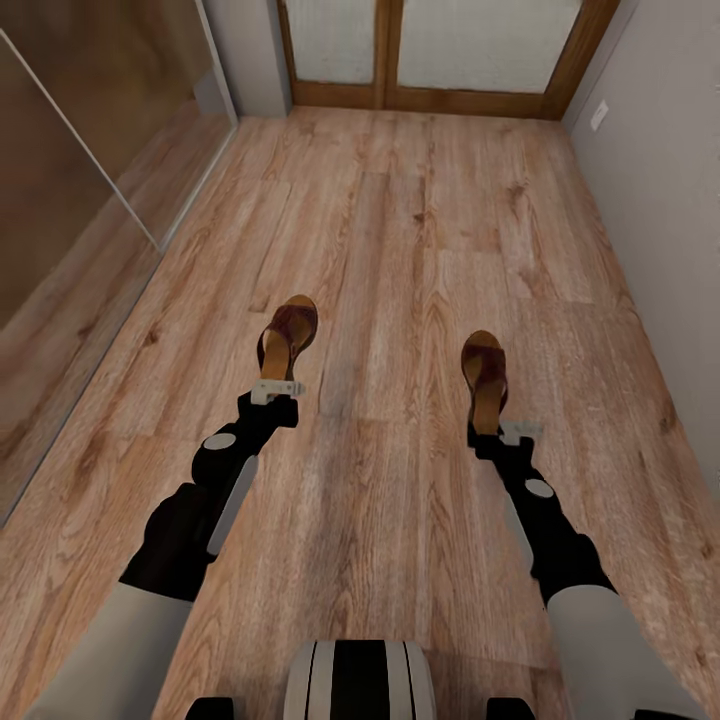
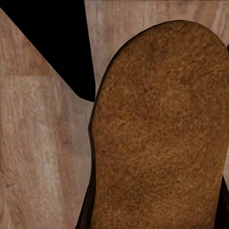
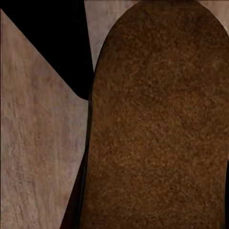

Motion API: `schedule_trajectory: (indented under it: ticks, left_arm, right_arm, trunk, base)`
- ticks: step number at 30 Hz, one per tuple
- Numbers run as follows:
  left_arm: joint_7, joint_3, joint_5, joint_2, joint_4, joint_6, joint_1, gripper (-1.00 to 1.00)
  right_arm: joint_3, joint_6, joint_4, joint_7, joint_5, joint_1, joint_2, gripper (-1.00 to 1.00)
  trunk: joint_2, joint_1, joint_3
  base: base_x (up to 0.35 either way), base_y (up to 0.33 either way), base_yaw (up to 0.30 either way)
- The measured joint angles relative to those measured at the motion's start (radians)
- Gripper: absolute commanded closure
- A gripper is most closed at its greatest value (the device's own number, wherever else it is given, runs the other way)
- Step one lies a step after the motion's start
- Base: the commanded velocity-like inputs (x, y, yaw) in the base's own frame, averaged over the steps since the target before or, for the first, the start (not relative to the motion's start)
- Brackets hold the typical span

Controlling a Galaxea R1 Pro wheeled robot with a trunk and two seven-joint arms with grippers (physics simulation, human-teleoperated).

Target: Pick up the two gym shoes and the two sandals from the corridor floor and place them onto the hallstand (shoe rack) in the corridor, making sure they are on the rack and not on the floor. Arrange them so the two gym shoes are next to each other and the two sandals are next to each other.

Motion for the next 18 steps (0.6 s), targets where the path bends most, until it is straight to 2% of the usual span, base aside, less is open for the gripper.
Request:
schedule_trajectory:
  ticks: [4,5,6,11,15,18]
  left_arm:
    - [0.0,0.001,0.003,0.016,0.083,-0.034,0.02,1.0]
    - [0.001,0.0,0.005,0.017,0.11,-0.061,0.023,1.0]
    - [0.001,0.0,0.012,0.014,0.183,-0.145,0.026,1.0]
    - [0.002,0.0,0.024,0.005,0.298,-0.26,0.042,1.0]
    - [0.003,0.002,0.063,0.006,0.326,-0.281,0.048,1.0]
    - [0.002,0.002,0.068,0.007,0.333,-0.283,0.049,1.0]
  right_arm:
    - [0.002,0.005,-0.089,0.001,0.0,0.0,0.001,1.0]
    - [0.002,0.006,-0.097,0.001,0.0,0.0,0.001,1.0]
    - [0.005,0.006,-0.106,0.0,0.003,0.0,0.002,1.0]
    - [0.007,0.007,-0.112,-0.001,0.006,0.0,0.002,1.0]
    - [0.006,0.052,-0.114,-0.002,0.007,0.0,0.002,1.0]
    - [0.006,0.062,-0.114,-0.002,0.005,0.0,0.002,1.0]
  trunk:
    - [0.001,-0.002,0.015]
    - [0.001,-0.002,0.019]
    - [0.001,-0.003,0.023]
    - [0.003,-0.005,0.042]
    - [0.004,-0.007,0.06]
    - [0.004,-0.008,0.076]
  base:
    - [0.0,0.0,0.0]
    - [0.0,0.0,0.0]
    - [0.0,0.0,0.0]
    - [0.0,0.0,0.0]
    - [0.0,0.0,0.0]
    - [0.0,0.0,0.0]
